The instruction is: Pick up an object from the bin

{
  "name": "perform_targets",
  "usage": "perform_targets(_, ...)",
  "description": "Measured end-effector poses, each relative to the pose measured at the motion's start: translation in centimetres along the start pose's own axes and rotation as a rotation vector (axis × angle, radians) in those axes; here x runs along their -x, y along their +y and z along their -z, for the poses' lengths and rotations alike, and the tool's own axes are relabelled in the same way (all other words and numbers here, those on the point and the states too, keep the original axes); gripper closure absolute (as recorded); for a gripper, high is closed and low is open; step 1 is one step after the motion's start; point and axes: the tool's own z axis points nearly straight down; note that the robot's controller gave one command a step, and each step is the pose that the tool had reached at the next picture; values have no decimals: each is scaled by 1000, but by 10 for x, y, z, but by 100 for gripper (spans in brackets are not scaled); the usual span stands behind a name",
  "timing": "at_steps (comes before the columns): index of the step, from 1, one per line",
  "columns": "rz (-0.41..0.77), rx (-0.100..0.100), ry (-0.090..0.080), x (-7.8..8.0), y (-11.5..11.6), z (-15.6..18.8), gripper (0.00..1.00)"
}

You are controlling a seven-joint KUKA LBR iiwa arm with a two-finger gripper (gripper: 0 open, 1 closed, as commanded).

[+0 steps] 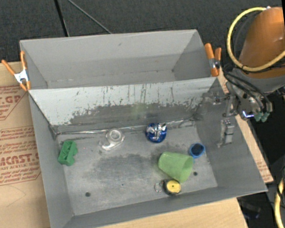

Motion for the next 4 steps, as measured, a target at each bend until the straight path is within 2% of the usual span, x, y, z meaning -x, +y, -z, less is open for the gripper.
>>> perform_targets(1,305,2,4,12,15,-97,0)
perform_targets(2,238,5,9,-4,-2,-173,0)
perform_targets(3,239,2,0,-1,-2,-169,100)
perform_targets(4,239,-2,-9,8,0,-58,100)
